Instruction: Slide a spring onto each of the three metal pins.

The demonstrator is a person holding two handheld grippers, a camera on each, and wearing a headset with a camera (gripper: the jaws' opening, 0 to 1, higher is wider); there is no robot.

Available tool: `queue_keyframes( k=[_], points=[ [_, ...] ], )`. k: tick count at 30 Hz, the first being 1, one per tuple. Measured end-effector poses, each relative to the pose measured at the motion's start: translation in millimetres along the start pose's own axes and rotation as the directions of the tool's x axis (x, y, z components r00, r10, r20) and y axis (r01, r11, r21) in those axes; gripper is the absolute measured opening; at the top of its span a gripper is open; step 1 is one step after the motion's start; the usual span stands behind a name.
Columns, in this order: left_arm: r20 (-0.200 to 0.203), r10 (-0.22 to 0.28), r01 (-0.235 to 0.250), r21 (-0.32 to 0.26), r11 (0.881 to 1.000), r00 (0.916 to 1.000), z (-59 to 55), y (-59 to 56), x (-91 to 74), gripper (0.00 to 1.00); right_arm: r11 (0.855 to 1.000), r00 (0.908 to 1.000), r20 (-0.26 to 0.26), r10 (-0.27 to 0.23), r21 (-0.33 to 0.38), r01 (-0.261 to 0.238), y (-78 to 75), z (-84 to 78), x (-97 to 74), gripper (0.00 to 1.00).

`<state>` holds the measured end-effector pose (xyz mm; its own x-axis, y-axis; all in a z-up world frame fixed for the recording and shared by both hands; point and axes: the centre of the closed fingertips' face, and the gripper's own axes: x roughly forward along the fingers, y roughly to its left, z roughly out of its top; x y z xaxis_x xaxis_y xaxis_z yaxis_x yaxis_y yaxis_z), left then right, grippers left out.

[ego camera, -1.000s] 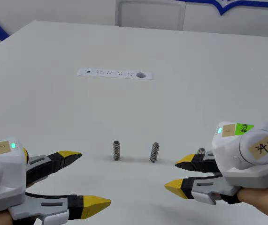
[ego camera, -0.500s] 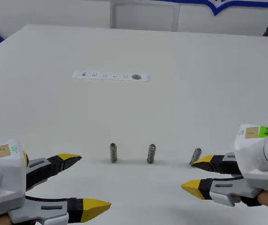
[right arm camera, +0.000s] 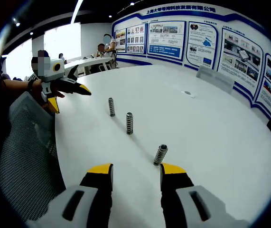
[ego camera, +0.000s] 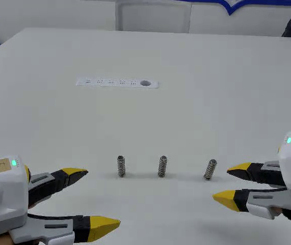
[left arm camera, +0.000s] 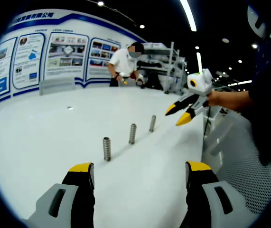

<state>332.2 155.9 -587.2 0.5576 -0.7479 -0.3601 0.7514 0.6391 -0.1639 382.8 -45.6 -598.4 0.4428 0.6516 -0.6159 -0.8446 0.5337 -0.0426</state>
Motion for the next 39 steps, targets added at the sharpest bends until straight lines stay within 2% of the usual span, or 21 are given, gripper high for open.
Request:
queue_keyframes(
  k=[9, 13, 15, 23, 30, 39],
  points=[
    [0.003, 0.002, -0.002, -0.008, 1.0, 1.0, -1.9, 1.4, 1.4, 0.8, 1.0, 0.9977, 0.067, 0.006, 0.023, -0.008, -8.0, -8.8, -5.8, 0.47],
    [0.005, 0.003, -0.003, -0.011, 1.0, 1.0, -2.1, 1.8, 1.6, 0.8, 1.0, 0.9954, 0.095, 0.011, 0.011, -0.013, -11.4, -12.5, -7.5, 0.48],
    [0.007, 0.004, -0.003, -0.011, 1.0, 1.0, -2.3, 2.0, 1.6, 0.8, 1.0, 0.9923, 0.122, 0.018, -0.012, -0.017, -11.1, -11.9, -7.7, 0.49],
    [0.008, 0.006, -0.006, -0.018, 1.0, 1.0, -4.5, 3.7, 1.6, 0.8, 0.999, 0.9832, 0.175, 0.052, -0.009, -0.052, -5.7, -13.5, -7.7, 0.58],
    [0.011, 0.006, -0.006, -0.022, 1.0, 0.9999, -4.7, 4.9, 2.6, 0.8, 0.998, 0.9801, 0.19, 0.058, -0.022, -0.055, -3.6, -13.1, -8.3, 0.64],
    [0.01, 0.003, -0.003, -0.03, 1.0, 0.9999, -7.1, 4.9, 4.2, 0.8, 0.999, 0.9748, 0.219, 0.042, -0.029, -0.036, -9.3, -9.6, -11.7, 0.7]
  ],
)
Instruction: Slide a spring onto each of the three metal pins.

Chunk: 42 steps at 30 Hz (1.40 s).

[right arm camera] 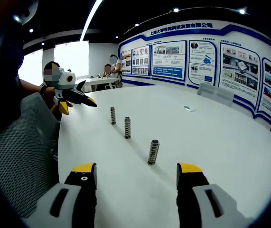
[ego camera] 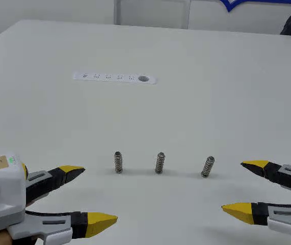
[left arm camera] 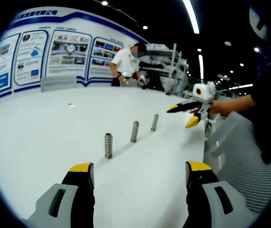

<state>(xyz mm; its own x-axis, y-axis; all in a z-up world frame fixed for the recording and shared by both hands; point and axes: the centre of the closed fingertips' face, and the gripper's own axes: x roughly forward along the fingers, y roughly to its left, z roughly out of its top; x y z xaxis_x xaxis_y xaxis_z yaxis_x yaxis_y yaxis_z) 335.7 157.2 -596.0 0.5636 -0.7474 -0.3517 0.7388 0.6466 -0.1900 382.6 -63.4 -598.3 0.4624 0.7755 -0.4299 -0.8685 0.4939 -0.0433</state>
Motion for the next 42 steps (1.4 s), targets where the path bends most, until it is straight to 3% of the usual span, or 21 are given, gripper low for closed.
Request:
queue_keyframes(
  k=[42],
  points=[
    [0.003, 0.037, -0.037, -0.007, 0.999, 0.9993, 0.8, 12.1, -8.2, 0.8, 0.999, 0.9993, 0.009, -0.035, 0.031, 0.035, -7.7, 1.9, -3.6, 0.73]
  ],
)
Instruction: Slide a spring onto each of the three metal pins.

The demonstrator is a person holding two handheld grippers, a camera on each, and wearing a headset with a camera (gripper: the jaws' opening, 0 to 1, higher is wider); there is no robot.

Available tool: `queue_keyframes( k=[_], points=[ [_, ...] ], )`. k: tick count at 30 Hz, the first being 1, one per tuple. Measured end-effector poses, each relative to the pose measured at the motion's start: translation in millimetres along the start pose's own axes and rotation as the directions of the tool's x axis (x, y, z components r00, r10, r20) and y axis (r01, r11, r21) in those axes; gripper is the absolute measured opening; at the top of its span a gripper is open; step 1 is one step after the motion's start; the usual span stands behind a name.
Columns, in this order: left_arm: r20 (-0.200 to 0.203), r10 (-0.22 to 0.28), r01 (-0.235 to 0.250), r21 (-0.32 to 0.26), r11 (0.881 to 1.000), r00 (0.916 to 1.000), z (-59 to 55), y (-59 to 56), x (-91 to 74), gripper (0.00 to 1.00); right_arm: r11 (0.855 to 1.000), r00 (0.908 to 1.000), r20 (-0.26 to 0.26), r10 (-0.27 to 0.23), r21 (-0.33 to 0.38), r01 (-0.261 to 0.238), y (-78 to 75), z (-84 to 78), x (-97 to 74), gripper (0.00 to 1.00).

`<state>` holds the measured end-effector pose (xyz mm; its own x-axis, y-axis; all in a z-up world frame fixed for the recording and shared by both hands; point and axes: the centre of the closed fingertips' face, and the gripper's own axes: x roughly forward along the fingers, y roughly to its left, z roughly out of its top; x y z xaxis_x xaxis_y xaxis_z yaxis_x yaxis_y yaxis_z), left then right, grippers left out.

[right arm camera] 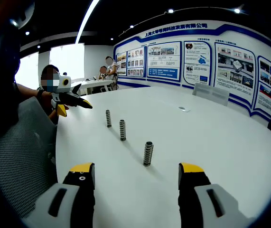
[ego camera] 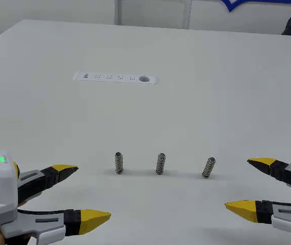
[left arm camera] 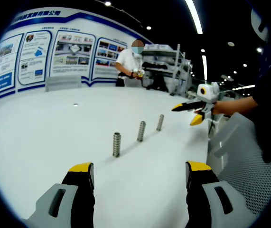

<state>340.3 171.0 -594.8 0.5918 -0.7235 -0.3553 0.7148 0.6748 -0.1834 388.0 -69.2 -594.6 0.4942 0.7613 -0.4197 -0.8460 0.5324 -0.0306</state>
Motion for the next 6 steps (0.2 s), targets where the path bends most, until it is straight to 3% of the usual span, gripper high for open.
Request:
queue_keyframes(
  k=[6],
  points=[
    [0.0, 0.002, -0.002, 0.0, 1.0, 1.0, 0.0, -0.1, 0.4, 0.8, 1.0, 1.0, -0.001, -0.003, 0.005, 0.003, -2.0, -1.1, -0.1, 0.72]
  ],
)
